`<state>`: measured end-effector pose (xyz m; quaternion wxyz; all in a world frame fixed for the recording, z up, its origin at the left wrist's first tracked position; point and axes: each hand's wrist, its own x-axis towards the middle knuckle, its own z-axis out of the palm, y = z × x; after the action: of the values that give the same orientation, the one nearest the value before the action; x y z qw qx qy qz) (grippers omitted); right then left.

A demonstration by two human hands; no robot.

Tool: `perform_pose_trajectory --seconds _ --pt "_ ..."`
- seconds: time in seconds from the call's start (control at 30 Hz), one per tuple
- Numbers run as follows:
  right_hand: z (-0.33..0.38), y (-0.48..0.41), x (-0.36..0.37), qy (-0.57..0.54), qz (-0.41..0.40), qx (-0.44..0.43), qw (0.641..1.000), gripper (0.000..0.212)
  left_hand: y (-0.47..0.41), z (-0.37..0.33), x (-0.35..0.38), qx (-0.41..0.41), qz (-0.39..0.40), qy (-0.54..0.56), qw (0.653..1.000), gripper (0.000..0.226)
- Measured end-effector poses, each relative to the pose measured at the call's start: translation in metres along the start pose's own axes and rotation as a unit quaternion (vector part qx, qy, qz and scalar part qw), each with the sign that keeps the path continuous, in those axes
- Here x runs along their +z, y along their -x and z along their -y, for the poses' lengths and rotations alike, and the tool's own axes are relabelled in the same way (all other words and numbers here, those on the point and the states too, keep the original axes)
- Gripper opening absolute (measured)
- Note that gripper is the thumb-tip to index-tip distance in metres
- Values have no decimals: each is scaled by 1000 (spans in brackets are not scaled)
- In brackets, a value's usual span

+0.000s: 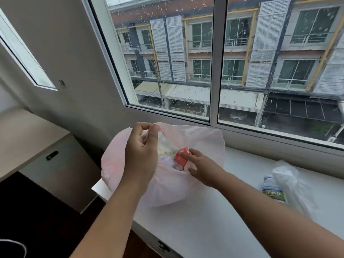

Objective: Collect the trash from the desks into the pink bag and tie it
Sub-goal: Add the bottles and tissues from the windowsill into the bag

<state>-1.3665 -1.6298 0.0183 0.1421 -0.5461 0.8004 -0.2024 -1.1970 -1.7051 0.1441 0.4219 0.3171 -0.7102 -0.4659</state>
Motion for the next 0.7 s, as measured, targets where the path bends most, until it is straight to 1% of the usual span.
perform_pose_trajectory --seconds 0.07,0.1,0.13,0.2,0.3,0.37,0.4,0.47,0.53,0.6,0.63,0.7 --pt "-10 4 9 0 18 18 1000 70 3 2 5 -2 7 -5 1000 18" --pt "-14 8 9 -5 13 21 1000 73 4 3 8 -2 8 -4 1000 17" --pt "-16 14 6 -13 -6 27 1000 75 5 4 10 -1 7 -2 1000 17" --pt "-24 34 -3 -19 -75 60 995 73 5 6 15 3 4 -2 1000 15" --pt "-41 80 -11 58 -176 162 969 67 4 10 24 8 2 -13 1000 15" --pt "-53 112 -15 103 -203 253 940 67 4 12 30 10 0 -20 1000 16" --pt "-58 126 -16 120 -196 294 928 68 4 14 33 11 -2 -23 1000 16" --pt "-67 150 -17 127 -153 360 912 73 3 17 38 11 -6 -29 999 15" --pt "-71 163 -13 74 -121 397 907 76 1 21 40 8 -6 -33 999 15" --pt "-70 165 -7 13 -117 397 910 79 0 23 39 3 -3 -33 999 16" --pt "-67 162 -5 -8 -123 377 918 79 0 23 38 0 -4 -33 999 16" --pt "-57 150 -8 -69 -157 301 938 78 -1 23 32 -5 -4 -30 1000 16"
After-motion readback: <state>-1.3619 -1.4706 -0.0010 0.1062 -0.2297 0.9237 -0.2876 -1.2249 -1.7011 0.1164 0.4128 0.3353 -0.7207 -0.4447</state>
